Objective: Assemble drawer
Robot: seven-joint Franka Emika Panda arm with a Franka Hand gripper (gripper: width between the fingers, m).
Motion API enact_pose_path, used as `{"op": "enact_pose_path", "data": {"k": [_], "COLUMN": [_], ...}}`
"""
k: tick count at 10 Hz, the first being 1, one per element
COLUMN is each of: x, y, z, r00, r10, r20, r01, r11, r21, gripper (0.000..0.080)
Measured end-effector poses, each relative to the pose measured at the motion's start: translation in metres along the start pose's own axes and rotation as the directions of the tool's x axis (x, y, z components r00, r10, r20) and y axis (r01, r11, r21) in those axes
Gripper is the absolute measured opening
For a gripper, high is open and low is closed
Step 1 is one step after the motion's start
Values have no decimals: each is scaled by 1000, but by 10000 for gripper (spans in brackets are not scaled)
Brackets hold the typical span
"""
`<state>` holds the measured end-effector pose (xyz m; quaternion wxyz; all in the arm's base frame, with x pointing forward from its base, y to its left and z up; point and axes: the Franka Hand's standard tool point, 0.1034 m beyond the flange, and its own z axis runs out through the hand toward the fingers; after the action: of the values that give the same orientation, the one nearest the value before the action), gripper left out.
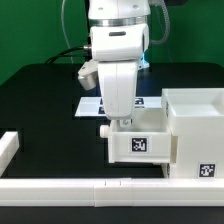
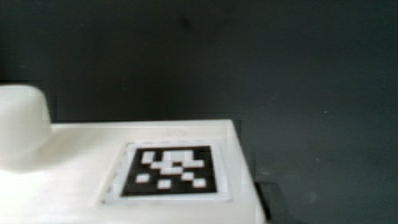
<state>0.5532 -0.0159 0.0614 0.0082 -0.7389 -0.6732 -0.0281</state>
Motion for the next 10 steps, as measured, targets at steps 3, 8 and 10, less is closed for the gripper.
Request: {"op": "enact_pose_path", "data": {"k": [3, 8, 10], "x": [-2, 0, 0], "y": [-1, 0, 0], "z": [1, 1, 1], "r00": [999, 998, 997], "r10": [-48, -65, -74], "r20": [5, 14, 18], "r01": [48, 66, 74], "r11": [999, 998, 997], "r21": [-3, -5, -11], "gripper": [38, 38, 38]}}
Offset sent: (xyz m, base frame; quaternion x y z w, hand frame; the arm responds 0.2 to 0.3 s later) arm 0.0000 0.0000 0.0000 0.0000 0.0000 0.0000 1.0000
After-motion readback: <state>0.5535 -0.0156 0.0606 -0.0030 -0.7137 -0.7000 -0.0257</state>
